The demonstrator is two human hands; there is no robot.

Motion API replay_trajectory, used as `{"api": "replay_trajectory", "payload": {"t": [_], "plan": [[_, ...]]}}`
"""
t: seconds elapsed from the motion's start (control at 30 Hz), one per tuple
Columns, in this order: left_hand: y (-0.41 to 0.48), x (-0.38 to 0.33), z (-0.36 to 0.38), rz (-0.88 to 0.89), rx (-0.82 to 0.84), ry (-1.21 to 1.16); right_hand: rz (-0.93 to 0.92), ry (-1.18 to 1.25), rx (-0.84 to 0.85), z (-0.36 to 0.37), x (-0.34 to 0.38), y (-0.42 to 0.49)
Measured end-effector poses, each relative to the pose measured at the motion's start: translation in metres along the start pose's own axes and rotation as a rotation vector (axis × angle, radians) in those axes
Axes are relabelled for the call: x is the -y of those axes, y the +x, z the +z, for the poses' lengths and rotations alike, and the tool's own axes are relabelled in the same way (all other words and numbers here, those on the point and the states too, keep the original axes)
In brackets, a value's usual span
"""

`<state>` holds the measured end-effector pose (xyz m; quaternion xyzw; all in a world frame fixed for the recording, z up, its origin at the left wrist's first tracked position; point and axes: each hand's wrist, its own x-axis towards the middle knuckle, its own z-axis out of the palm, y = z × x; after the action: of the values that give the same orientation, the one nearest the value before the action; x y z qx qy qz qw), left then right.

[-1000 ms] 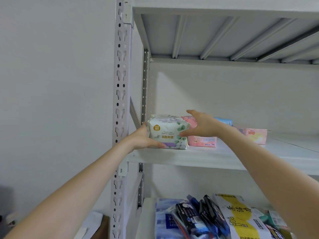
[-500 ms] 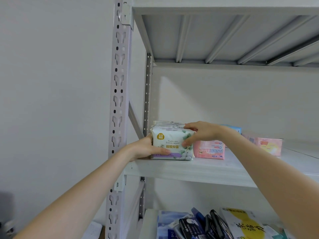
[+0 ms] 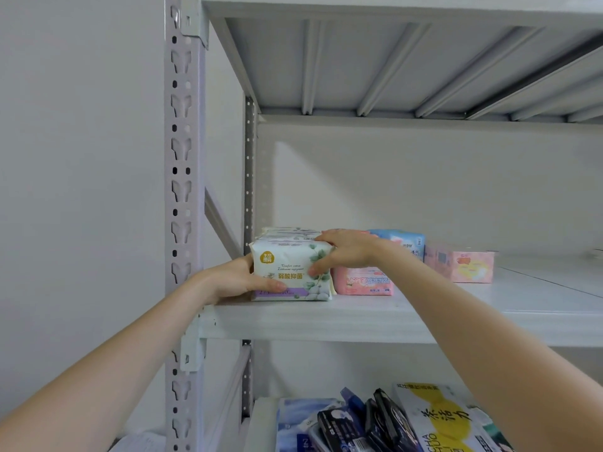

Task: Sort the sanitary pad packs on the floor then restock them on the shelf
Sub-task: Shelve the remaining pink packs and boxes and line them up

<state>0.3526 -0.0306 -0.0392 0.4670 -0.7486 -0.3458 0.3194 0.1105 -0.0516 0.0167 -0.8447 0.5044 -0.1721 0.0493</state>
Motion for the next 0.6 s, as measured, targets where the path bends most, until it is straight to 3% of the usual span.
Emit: {"api": "replay_trajectory", "payload": {"t": [0.17, 0.33, 0.5, 0.6], "plan": [[-0.002, 0.0, 0.004, 0.011, -0.122, -0.023, 0.021, -0.103, -0.129, 0.006, 0.002, -0.01], [-0.01, -0.005, 0.021, 0.062, -0.391, 0.075, -0.021, -0.164, -0.282, 0.016, 0.002, -0.021], [-0.021, -0.014, 0.032, 0.153, -0.572, 0.243, -0.076, -0.095, -0.402, 0.025, -0.002, -0.042], [-0.029, -0.023, 0.037, 0.204, -0.586, 0.36, -0.099, -0.021, -0.465, 0.025, -0.004, -0.065]]}}
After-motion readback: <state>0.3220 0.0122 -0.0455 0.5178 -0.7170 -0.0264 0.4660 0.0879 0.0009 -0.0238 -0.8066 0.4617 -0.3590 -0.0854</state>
